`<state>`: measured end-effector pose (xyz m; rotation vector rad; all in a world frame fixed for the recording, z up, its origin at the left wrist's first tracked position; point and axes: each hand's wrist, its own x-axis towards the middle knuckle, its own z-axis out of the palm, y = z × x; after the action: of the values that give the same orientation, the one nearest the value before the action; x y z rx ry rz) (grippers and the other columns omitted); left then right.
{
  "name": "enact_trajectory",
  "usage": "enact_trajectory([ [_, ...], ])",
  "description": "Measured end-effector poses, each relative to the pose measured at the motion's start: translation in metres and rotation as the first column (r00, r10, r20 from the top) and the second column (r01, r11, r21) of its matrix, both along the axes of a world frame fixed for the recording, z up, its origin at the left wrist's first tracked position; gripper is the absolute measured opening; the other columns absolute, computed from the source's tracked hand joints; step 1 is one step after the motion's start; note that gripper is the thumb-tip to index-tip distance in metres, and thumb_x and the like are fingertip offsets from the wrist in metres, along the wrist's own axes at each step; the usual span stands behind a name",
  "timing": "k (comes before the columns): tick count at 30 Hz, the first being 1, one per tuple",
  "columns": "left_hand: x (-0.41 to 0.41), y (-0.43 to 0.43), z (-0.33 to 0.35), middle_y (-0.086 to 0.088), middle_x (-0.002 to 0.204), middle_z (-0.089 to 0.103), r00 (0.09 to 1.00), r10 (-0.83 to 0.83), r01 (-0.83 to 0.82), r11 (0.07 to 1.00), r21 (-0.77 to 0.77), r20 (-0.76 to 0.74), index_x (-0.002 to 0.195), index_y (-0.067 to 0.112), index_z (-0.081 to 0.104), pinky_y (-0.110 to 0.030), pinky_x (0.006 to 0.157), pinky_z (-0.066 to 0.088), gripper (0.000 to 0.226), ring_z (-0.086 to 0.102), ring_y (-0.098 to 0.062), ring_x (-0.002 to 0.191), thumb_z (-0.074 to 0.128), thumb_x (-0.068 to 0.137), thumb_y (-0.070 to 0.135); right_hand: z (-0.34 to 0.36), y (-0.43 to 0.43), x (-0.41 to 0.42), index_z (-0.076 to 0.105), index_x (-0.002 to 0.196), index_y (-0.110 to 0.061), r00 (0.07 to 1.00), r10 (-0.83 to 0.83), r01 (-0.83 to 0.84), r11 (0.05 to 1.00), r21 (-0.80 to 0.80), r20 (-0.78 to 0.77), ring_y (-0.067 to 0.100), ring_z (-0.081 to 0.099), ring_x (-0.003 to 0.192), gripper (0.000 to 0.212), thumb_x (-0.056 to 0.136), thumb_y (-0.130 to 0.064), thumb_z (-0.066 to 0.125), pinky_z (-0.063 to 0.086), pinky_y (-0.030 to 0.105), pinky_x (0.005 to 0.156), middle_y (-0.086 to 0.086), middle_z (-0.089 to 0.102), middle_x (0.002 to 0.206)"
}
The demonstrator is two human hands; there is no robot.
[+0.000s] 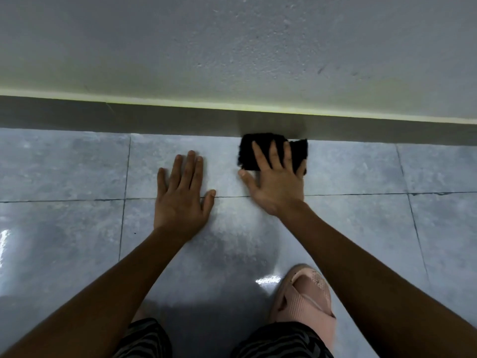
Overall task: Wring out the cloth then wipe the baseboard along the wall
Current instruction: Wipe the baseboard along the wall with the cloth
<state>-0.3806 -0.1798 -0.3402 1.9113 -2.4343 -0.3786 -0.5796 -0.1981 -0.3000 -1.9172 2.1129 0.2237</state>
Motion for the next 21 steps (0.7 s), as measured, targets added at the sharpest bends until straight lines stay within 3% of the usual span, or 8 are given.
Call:
enact_trajectory([
  [3, 0.0, 0.0, -0.001, -0.003, 0.157, -0.009, 1.0, 0.009, -0.009, 1.0, 0.003, 0.016, 0.151, 0.017, -0.004, -0.046, 0.116, -0.004, 0.073, -0.01, -0.021, 0.145, 0.013, 0.09, 0.055, -0.001, -0.005, 0.023, 0.002, 0.15, -0.041, 0.989, 0.145, -0.145, 0.989, -0.002, 0.02, 0.026, -0.01, 0.146, 0.069, 0.088, -0.069, 0.016, -0.001, 0.06, 0.113, -0.001, 0.002, 0.161],
  [7, -0.003, 0.0, 0.002, -0.004, 0.158, -0.009, 1.0, 0.021, -0.021, 1.0, 0.013, 0.019, 0.15, 0.016, -0.005, -0.047, 0.116, -0.006, 0.073, -0.012, -0.021, 0.144, 0.013, 0.089, 0.052, -0.004, -0.004, -0.004, 0.005, 0.149, -0.043, 0.981, 0.194, -0.193, 0.981, -0.031, 0.013, 0.022, -0.004, 0.147, 0.064, 0.09, -0.065, 0.018, 0.003, 0.056, 0.115, -0.005, 0.007, 0.16],
  [12, -0.012, -0.002, 0.004, -0.008, 0.159, -0.004, 0.999, -0.01, 0.009, 1.0, 0.009, 0.037, 0.151, 0.016, 0.0, -0.051, 0.115, -0.002, 0.073, -0.006, -0.028, 0.145, 0.017, 0.09, 0.05, -0.009, 0.008, -0.086, 0.008, 0.149, -0.043, 0.999, -0.013, 0.01, 0.999, -0.044, -0.05, 0.023, 0.001, 0.147, 0.072, 0.082, -0.07, 0.008, 0.008, 0.056, 0.115, -0.003, 0.009, 0.16],
  [15, -0.028, -0.007, 0.006, -0.01, 0.159, -0.002, 0.998, -0.041, 0.04, 0.999, 0.022, 0.042, 0.151, 0.013, 0.001, -0.051, 0.115, -0.002, 0.076, -0.003, -0.029, 0.146, 0.013, 0.089, 0.054, -0.006, 0.01, -0.134, 0.008, 0.149, -0.041, 0.987, -0.143, 0.143, 0.99, -0.003, -0.069, 0.025, 0.0, 0.147, 0.068, 0.088, -0.068, 0.014, 0.008, 0.056, 0.115, -0.002, 0.006, 0.161],
  [19, -0.056, -0.013, 0.009, -0.01, 0.159, 0.0, 0.989, -0.14, 0.14, 0.99, 0.008, 0.036, 0.151, 0.013, 0.003, -0.049, 0.115, -0.004, 0.076, -0.002, -0.028, 0.146, 0.011, 0.089, 0.055, -0.004, 0.007, -0.126, 0.006, 0.15, -0.04, 0.959, -0.276, 0.279, 0.96, 0.024, -0.066, 0.025, -0.006, 0.147, 0.065, 0.091, -0.065, 0.018, 0.001, 0.057, 0.115, -0.001, 0.001, 0.161],
  [21, -0.068, -0.014, 0.008, -0.01, 0.16, 0.0, 0.98, -0.196, 0.196, 0.98, 0.015, 0.037, 0.151, 0.013, 0.004, -0.05, 0.115, -0.002, 0.075, -0.001, -0.028, 0.146, 0.009, 0.089, 0.054, -0.004, 0.008, -0.105, 0.004, 0.15, -0.039, 0.963, -0.266, 0.267, 0.964, 0.019, -0.043, 0.028, -0.008, 0.146, 0.066, 0.091, -0.066, 0.016, 0.0, 0.059, 0.114, 0.0, 0.0, 0.161],
])
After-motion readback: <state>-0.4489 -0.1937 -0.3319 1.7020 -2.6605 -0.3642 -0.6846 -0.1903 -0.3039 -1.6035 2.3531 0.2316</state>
